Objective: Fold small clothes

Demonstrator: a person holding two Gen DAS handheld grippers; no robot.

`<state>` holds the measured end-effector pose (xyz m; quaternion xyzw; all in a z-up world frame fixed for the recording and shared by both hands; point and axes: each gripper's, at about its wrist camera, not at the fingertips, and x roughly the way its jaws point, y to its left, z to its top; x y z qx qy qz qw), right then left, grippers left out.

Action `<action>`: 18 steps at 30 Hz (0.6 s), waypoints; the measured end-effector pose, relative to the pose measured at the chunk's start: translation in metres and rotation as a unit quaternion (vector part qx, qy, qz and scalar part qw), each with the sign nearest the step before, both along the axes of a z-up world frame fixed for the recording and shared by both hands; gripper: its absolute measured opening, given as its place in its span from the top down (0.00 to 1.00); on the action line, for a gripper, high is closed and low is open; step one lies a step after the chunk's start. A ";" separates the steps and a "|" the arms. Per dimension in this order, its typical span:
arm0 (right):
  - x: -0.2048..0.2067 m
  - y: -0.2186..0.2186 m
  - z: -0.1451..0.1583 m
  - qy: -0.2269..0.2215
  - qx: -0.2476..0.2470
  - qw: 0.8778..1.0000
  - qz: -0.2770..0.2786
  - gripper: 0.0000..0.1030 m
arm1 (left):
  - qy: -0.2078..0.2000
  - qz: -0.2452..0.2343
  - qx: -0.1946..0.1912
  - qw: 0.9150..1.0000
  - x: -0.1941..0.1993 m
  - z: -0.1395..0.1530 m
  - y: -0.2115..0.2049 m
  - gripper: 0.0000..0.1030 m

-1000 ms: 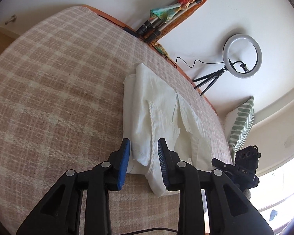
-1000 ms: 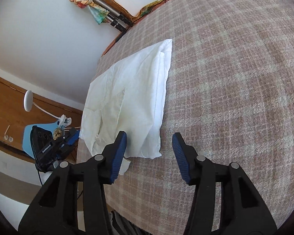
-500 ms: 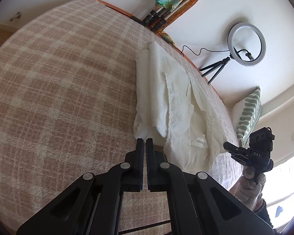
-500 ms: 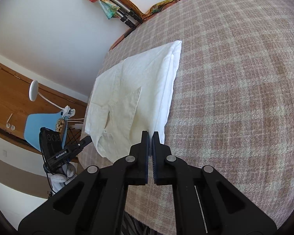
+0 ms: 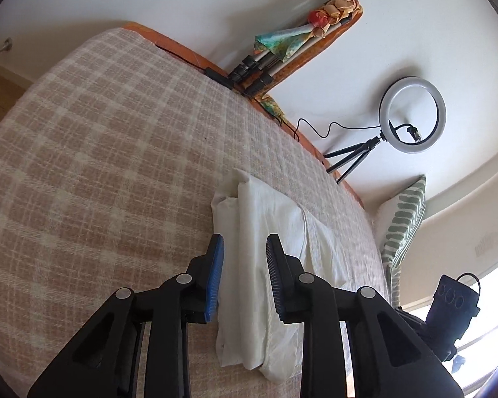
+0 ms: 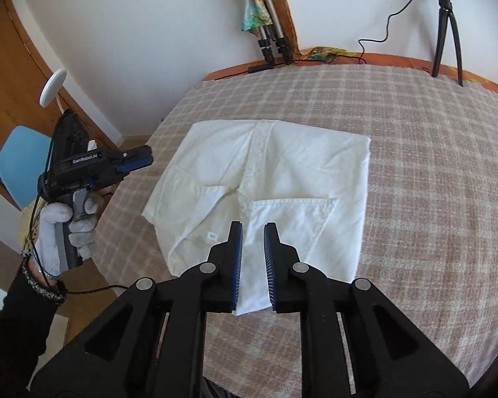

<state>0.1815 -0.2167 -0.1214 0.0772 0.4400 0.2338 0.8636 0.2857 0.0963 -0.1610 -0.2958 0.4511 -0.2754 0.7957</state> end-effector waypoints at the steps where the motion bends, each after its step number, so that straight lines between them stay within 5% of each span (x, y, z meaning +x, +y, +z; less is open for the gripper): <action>1: 0.006 0.016 -0.002 0.001 0.001 1.000 0.020 0.86 | 0.010 -0.003 -0.015 1.000 0.008 -0.004 -0.001 0.76; 8: 0.048 0.102 -0.027 0.011 -0.019 0.995 0.099 0.86 | 0.052 -0.019 -0.070 0.996 0.044 -0.019 -0.010 0.72; 10: 0.052 0.111 -0.044 0.028 -0.040 0.993 0.106 0.86 | 0.068 -0.029 -0.088 0.993 0.053 -0.026 -0.013 0.65; 18: 0.060 0.101 -0.080 0.068 -0.037 0.990 0.118 0.93 | 0.103 -0.032 -0.165 0.980 0.081 -0.046 -0.019 0.65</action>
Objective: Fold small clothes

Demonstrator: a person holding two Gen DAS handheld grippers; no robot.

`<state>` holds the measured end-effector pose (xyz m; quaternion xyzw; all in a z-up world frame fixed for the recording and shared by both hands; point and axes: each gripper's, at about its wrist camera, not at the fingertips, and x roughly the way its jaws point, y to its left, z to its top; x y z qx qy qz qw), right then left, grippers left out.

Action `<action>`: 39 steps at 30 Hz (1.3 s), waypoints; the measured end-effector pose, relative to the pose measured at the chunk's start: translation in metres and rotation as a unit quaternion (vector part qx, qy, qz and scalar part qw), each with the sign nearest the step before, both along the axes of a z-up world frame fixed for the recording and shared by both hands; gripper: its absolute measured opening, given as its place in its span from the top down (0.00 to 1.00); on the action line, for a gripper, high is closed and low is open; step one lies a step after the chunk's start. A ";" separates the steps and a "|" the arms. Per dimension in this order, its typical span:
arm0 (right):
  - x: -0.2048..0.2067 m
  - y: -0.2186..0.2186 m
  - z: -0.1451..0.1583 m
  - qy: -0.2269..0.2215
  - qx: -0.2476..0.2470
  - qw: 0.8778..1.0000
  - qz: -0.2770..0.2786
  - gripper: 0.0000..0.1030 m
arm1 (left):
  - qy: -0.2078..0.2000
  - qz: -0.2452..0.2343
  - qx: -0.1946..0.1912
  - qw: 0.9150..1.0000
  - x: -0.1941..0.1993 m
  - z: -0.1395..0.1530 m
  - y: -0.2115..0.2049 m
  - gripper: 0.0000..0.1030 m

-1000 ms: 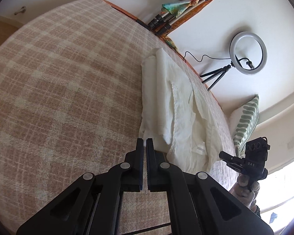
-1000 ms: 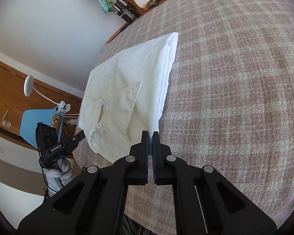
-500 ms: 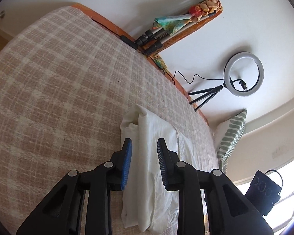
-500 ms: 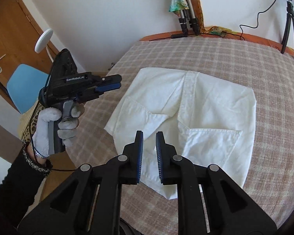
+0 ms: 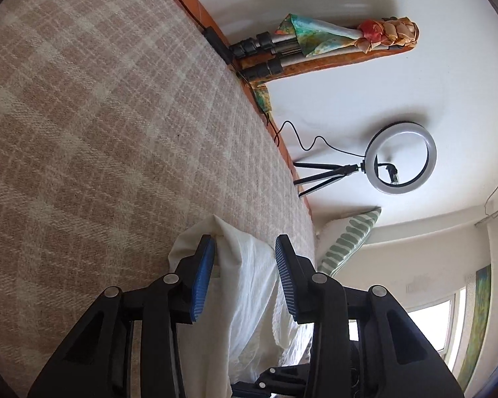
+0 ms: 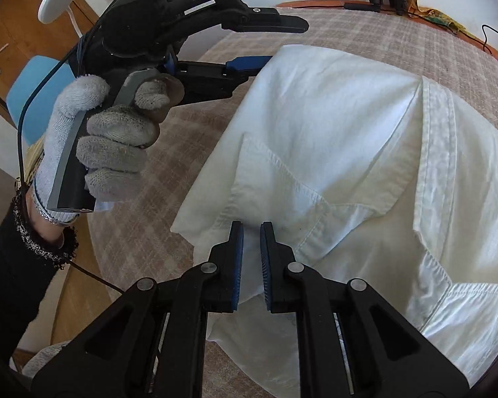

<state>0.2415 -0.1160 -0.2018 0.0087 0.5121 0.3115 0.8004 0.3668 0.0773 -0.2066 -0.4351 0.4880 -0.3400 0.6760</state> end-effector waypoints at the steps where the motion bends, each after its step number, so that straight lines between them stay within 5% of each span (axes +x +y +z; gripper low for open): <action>1: 0.000 0.001 -0.001 -0.003 -0.003 1.000 0.003 0.93 | 0.003 0.002 -0.003 1.000 0.003 0.000 -0.001 0.65; 8: -0.003 0.002 -0.002 -0.009 -0.005 1.000 0.009 0.94 | -0.025 0.113 0.049 0.992 0.015 0.009 0.016 0.65; 15: 0.006 -0.014 0.004 0.006 0.017 1.000 0.005 0.94 | -0.053 0.050 0.081 0.994 -0.013 0.029 0.008 0.65; 17: -0.001 -0.023 0.018 0.000 0.044 0.999 0.010 0.89 | -0.090 0.027 0.123 0.988 -0.030 0.045 -0.002 0.65; 21: -0.005 -0.069 0.060 -0.049 0.067 0.996 -0.030 0.89 | -0.167 0.000 0.220 0.961 -0.050 0.074 -0.029 0.65; 23: 0.008 -0.098 0.076 -0.075 0.052 0.992 -0.085 0.89 | -0.188 -0.020 0.235 0.953 -0.049 0.081 -0.041 0.65; 26: 0.033 -0.150 0.088 -0.082 0.065 0.980 -0.169 0.88 | -0.189 -0.038 0.234 0.953 -0.042 0.076 -0.057 0.65; 32: 0.072 -0.164 0.057 -0.030 0.097 0.977 -0.188 0.88 | -0.155 -0.055 0.297 0.941 -0.038 0.018 -0.071 0.68; 34: 0.081 -0.155 0.038 -0.025 0.052 0.979 -0.193 0.88 | -0.193 -0.050 0.297 0.934 -0.048 0.016 -0.068 0.71; 38: 0.100 -0.166 0.016 -0.019 0.013 0.972 -0.234 0.90 | -0.162 -0.041 0.288 0.943 -0.045 0.024 -0.054 0.74; 39: 0.099 -0.173 0.021 -0.024 0.014 0.968 -0.250 0.90 | -0.160 -0.037 0.302 0.939 -0.048 0.028 -0.052 0.74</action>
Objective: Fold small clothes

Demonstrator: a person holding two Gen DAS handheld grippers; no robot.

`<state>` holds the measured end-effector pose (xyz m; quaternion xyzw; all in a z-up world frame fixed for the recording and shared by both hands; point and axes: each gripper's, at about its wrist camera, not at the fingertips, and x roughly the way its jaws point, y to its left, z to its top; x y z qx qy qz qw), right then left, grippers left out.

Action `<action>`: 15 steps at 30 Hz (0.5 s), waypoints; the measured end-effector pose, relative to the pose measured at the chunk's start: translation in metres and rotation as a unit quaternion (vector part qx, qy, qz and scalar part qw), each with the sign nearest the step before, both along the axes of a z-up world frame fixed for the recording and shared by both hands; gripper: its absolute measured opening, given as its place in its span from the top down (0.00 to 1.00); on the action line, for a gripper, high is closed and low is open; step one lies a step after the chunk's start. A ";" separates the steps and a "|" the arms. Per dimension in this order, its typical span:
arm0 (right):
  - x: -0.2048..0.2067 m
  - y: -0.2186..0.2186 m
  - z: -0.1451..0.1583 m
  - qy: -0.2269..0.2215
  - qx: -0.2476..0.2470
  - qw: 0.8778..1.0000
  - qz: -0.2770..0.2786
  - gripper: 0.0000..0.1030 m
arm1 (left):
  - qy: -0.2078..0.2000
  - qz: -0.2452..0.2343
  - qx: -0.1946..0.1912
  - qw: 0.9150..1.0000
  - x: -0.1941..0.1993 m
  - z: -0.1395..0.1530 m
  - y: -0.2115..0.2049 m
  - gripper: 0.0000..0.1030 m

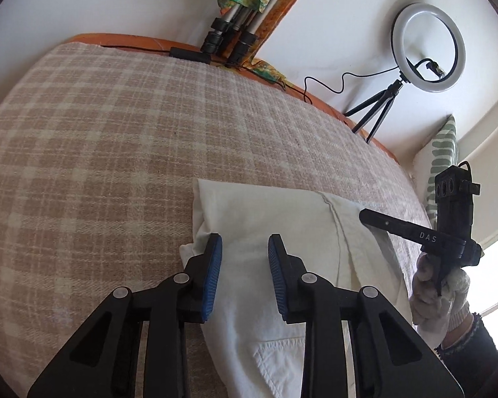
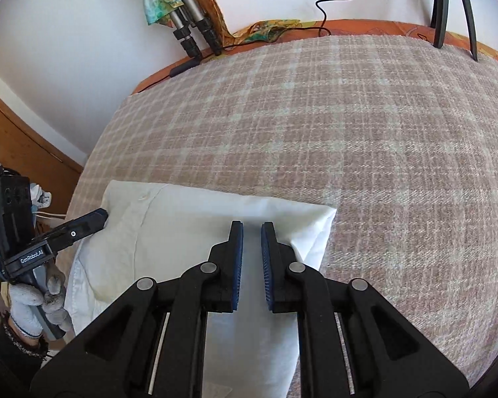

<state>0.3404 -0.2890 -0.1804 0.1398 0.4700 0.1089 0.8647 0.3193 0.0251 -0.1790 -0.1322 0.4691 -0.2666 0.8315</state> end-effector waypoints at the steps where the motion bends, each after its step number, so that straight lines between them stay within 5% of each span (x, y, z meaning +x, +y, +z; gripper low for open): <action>1: -0.004 -0.009 0.008 -0.011 0.004 1.000 -0.016 0.87 | -0.005 0.001 0.011 1.000 -0.003 0.004 0.003 0.74; 3: -0.014 -0.029 0.020 -0.020 0.034 0.999 -0.032 0.85 | -0.007 0.009 0.005 1.000 -0.011 0.013 0.012 0.74; 7: -0.047 -0.060 0.030 -0.026 0.072 0.996 -0.045 0.53 | 0.015 0.044 -0.050 0.998 -0.031 0.025 0.043 0.58; 15: -0.111 -0.089 0.042 0.005 0.119 0.993 -0.028 0.53 | 0.062 0.066 -0.114 0.989 -0.086 0.060 0.083 0.58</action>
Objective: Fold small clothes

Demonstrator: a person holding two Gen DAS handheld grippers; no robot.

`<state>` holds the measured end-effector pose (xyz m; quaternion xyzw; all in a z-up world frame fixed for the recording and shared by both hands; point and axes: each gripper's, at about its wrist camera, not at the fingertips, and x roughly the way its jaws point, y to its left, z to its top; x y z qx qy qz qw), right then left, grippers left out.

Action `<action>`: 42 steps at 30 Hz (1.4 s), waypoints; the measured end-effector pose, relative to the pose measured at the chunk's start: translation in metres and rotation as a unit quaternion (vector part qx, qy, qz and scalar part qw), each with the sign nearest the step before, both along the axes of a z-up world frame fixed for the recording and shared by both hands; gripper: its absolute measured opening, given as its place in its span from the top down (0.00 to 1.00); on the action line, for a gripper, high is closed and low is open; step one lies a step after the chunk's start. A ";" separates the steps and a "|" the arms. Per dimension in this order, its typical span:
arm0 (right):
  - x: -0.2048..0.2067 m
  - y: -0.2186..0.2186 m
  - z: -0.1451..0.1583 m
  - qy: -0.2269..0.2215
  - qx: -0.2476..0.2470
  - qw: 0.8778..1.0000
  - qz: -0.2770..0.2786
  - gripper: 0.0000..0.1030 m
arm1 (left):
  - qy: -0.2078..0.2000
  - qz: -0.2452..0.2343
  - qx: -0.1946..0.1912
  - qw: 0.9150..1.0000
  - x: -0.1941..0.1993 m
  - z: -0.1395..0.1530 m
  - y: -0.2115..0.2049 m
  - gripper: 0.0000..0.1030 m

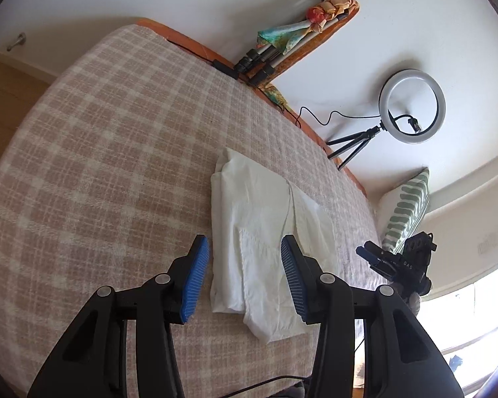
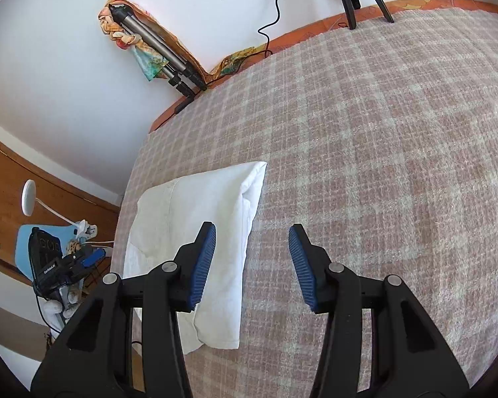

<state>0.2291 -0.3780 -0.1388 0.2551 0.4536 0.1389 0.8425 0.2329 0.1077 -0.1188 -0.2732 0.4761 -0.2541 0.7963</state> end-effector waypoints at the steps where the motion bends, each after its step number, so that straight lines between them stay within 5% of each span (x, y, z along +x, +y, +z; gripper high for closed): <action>1: -0.006 -0.001 0.005 0.000 0.000 1.000 0.005 0.53 | -0.004 -0.005 0.007 1.000 -0.007 0.010 0.000 0.58; 7: -0.034 0.006 0.027 -0.021 -0.018 0.999 0.024 0.43 | -0.043 -0.030 0.056 0.997 -0.032 0.041 -0.013 0.45; 14: -0.034 0.029 -0.021 0.006 -0.027 0.999 0.020 0.43 | 0.007 0.011 0.023 1.000 -0.016 -0.025 -0.025 0.45; 26: -0.022 0.043 -0.073 0.036 0.077 0.996 0.009 0.43 | 0.037 0.032 0.001 0.999 0.003 -0.075 -0.044 0.45; 32: -0.014 0.050 -0.078 0.032 0.120 0.992 0.004 0.43 | 0.026 0.029 -0.026 0.999 0.010 -0.080 -0.051 0.49; 34: -0.010 0.058 -0.078 0.030 0.116 0.993 0.010 0.43 | 0.027 0.023 -0.014 0.999 0.012 -0.081 -0.060 0.63; 39: -0.003 0.077 -0.073 0.027 0.078 0.996 0.022 0.54 | -0.008 0.008 0.044 0.999 0.009 -0.074 -0.076 0.71; 42: -0.003 0.083 -0.070 0.021 0.055 0.998 0.024 0.67 | -0.016 0.014 0.042 0.999 0.006 -0.072 -0.076 0.77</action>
